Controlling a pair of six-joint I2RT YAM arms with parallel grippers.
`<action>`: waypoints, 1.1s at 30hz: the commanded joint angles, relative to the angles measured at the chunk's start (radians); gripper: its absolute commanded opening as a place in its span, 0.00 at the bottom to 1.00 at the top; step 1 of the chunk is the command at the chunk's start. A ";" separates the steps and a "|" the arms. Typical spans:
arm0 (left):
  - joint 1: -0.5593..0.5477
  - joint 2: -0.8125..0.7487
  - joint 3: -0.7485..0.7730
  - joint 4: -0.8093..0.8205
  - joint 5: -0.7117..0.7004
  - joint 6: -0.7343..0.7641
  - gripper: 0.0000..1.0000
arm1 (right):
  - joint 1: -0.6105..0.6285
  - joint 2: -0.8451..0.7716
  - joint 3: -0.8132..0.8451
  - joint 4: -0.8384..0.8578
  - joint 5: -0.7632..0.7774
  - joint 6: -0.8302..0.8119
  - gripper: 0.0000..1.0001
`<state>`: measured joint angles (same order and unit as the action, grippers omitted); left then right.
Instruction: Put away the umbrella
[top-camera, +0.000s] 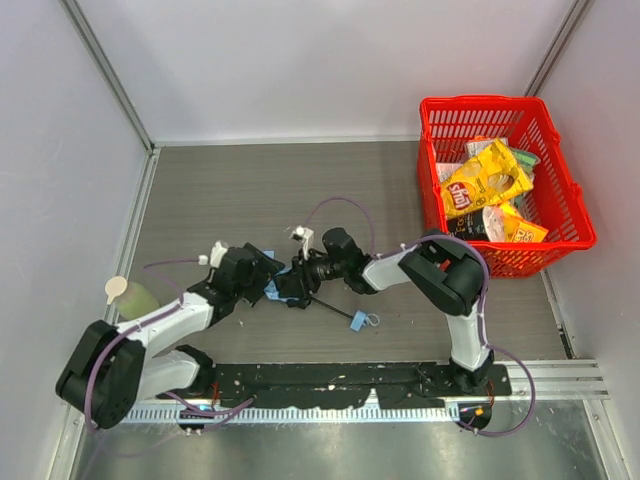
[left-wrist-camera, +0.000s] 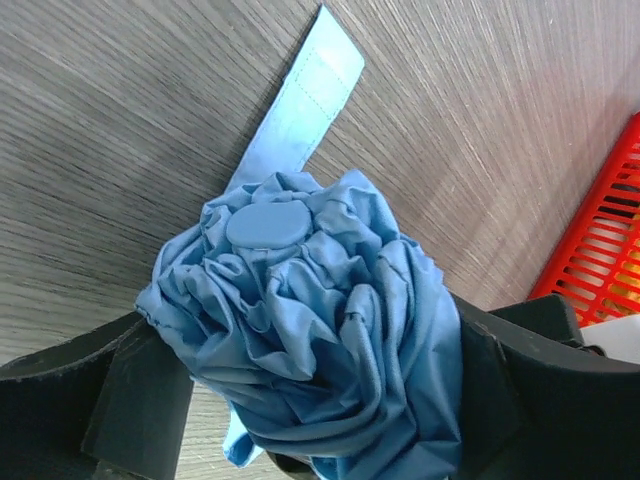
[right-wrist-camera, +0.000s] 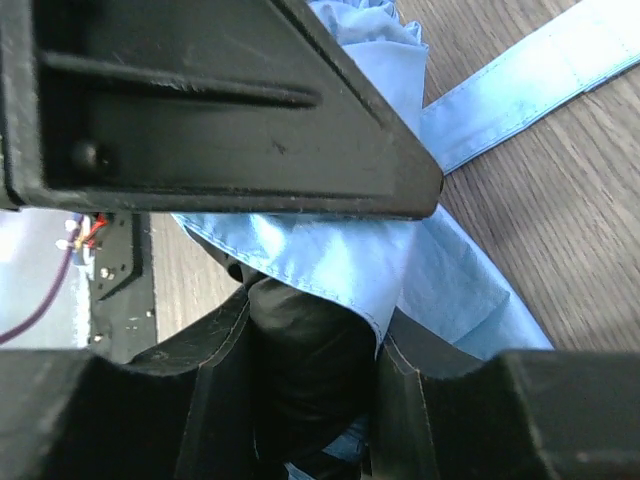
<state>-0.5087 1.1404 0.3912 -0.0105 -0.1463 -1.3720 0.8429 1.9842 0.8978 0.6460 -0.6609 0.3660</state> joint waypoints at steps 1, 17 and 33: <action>-0.002 0.016 -0.021 0.099 -0.006 0.048 0.76 | 0.015 0.005 0.058 0.227 -0.233 0.126 0.01; -0.002 -0.106 -0.002 0.023 -0.012 0.019 0.00 | 0.024 -0.191 0.171 -0.521 0.261 -0.111 0.67; -0.002 -0.087 0.101 -0.203 -0.016 -0.088 0.00 | 0.387 -0.137 0.216 -0.606 1.196 -0.318 0.80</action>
<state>-0.5095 1.0740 0.4408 -0.2127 -0.1570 -1.4158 1.2182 1.7912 1.0714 0.0277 0.2741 0.0978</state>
